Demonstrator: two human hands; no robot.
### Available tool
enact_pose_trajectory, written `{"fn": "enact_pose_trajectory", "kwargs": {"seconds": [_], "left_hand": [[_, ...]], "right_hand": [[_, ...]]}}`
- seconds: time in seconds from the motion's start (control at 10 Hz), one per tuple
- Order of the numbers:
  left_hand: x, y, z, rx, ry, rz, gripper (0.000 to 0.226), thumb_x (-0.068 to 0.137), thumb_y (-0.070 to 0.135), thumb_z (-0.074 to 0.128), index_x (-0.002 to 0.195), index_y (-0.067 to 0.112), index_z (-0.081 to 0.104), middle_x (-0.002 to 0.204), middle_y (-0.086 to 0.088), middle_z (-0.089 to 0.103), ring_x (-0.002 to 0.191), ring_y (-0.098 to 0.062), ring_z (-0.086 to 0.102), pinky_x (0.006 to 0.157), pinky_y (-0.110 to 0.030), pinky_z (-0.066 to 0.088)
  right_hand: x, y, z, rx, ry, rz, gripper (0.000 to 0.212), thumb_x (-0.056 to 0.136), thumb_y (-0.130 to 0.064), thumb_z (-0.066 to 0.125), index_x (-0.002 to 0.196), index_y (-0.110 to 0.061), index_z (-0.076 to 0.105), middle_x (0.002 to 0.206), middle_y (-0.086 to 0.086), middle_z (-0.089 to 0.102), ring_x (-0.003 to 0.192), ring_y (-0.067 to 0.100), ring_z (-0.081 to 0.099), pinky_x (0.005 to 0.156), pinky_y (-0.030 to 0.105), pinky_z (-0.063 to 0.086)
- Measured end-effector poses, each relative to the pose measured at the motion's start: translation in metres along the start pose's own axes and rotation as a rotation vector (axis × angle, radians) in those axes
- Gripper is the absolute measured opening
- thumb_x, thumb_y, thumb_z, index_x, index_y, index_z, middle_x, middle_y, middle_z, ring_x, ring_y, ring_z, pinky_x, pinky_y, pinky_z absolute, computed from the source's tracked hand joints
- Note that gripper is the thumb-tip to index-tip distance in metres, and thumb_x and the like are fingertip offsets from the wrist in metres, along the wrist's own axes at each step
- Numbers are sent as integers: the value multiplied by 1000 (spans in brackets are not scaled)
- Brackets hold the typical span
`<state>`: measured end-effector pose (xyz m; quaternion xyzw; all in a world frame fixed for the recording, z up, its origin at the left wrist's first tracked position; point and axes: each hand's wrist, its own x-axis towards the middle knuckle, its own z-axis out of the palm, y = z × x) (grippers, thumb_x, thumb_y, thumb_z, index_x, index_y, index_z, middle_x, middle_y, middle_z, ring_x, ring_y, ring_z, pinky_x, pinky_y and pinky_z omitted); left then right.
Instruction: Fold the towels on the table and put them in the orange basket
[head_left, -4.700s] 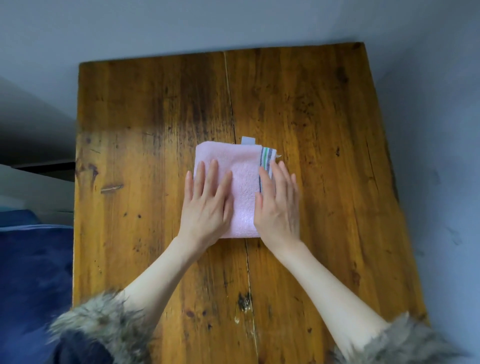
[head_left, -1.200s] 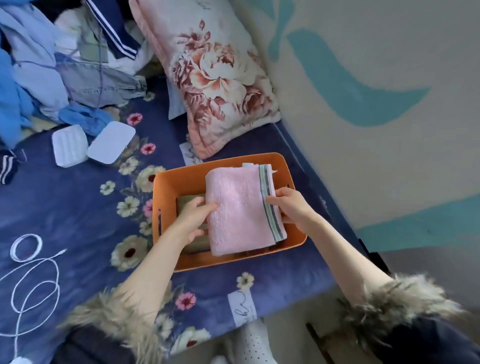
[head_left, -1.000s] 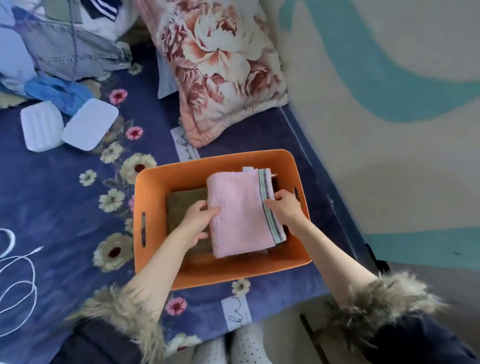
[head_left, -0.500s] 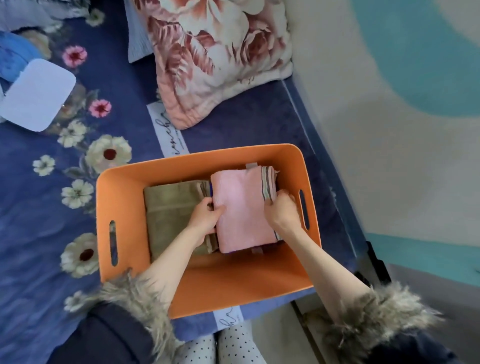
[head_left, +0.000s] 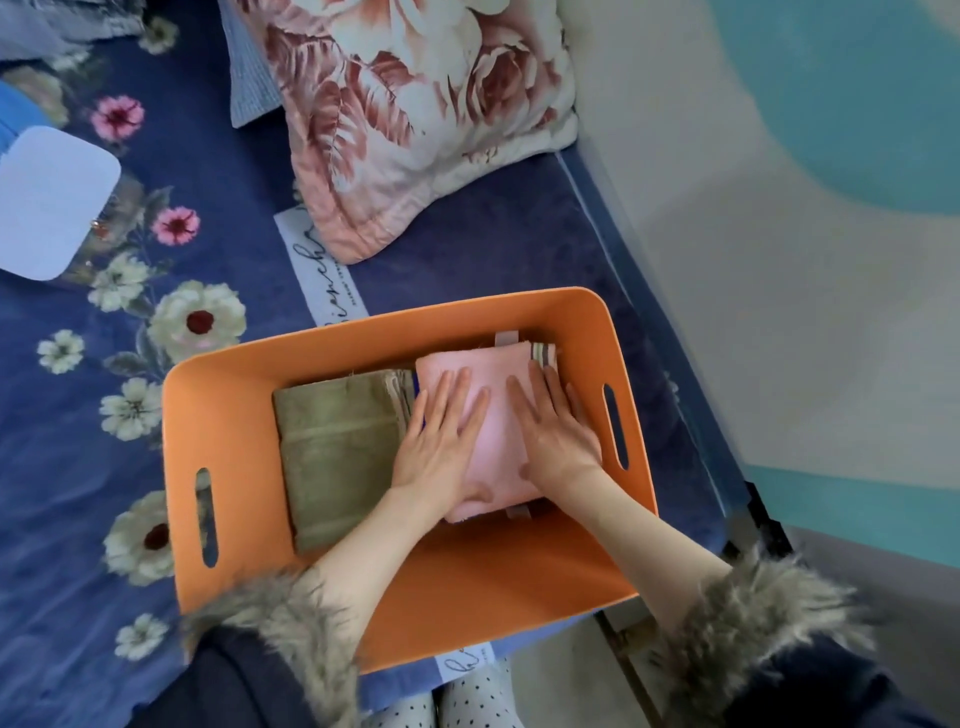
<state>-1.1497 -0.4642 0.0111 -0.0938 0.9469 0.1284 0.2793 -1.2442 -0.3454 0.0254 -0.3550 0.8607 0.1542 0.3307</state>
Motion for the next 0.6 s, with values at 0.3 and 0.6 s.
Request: {"fn": "enact_pose_trajectory", "kwargs": {"seconds": [0.3, 0.6], "left_hand": [[29, -3, 7, 7, -104, -34, 123, 72, 63, 63, 144, 16, -24, 148, -10, -37, 137, -28, -33, 109, -39, -19], [20, 5, -10, 18, -172, -78, 121, 74, 59, 65, 145, 15, -22, 150, -10, -34, 138, -27, -30, 114, -41, -14]], "right_hand": [[29, 0, 8, -29, -47, 5, 94, 91, -36, 52, 145, -20, -23, 152, 12, -29, 141, 24, -24, 117, 38, -9], [-24, 12, -25, 808, 271, 11, 58, 94, -22, 51, 146, -15, 28, 155, 6, 22, 142, 23, 23, 115, 33, 22]]}}
